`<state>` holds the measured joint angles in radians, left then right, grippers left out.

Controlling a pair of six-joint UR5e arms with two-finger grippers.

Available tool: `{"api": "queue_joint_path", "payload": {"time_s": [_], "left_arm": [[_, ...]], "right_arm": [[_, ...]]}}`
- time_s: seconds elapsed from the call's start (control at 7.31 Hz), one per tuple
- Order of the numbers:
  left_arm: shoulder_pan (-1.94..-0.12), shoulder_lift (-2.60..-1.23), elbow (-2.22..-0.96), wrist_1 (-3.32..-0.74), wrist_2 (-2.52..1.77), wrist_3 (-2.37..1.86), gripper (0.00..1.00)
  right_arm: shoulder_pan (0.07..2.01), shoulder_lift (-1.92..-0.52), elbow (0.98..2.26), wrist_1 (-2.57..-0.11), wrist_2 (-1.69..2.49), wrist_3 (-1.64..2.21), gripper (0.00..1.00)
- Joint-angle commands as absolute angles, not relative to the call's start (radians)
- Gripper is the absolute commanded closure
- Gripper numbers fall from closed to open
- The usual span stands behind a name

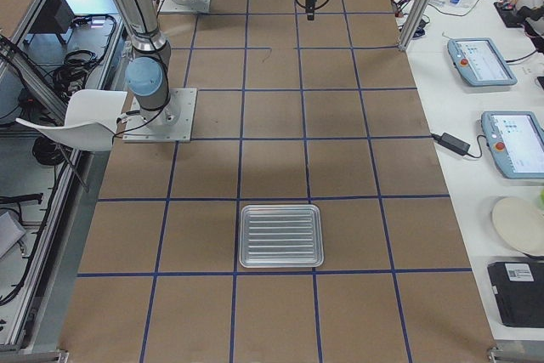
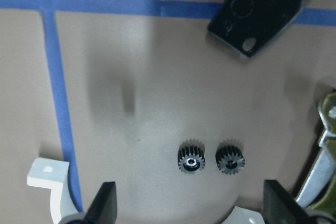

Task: Place bearing gear from tray to pile

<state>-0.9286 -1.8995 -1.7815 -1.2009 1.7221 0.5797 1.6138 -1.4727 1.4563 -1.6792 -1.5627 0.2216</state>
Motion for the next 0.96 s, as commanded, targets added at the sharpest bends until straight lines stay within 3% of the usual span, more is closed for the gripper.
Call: {"api": "queue_joint_path", "payload": {"time_s": [0.0, 0.41, 0.82], "left_arm": [[-1.064, -1.809, -1.7, -1.34, 1.714, 0.367, 0.0], [-1.321, -1.715, -1.553, -1.508, 1.655, 0.104, 0.0], [-1.555, -1.668, -1.537, -1.516, 1.654, 0.083, 0.0]], "right_arm": [[1.614, -1.473, 1.456, -1.678, -1.562, 0.222, 0.0], [1.614, -1.473, 1.456, -1.677, -1.566, 0.222, 0.0], [1.614, -1.473, 1.457, -1.677, -1.566, 0.222, 0.0]]}}
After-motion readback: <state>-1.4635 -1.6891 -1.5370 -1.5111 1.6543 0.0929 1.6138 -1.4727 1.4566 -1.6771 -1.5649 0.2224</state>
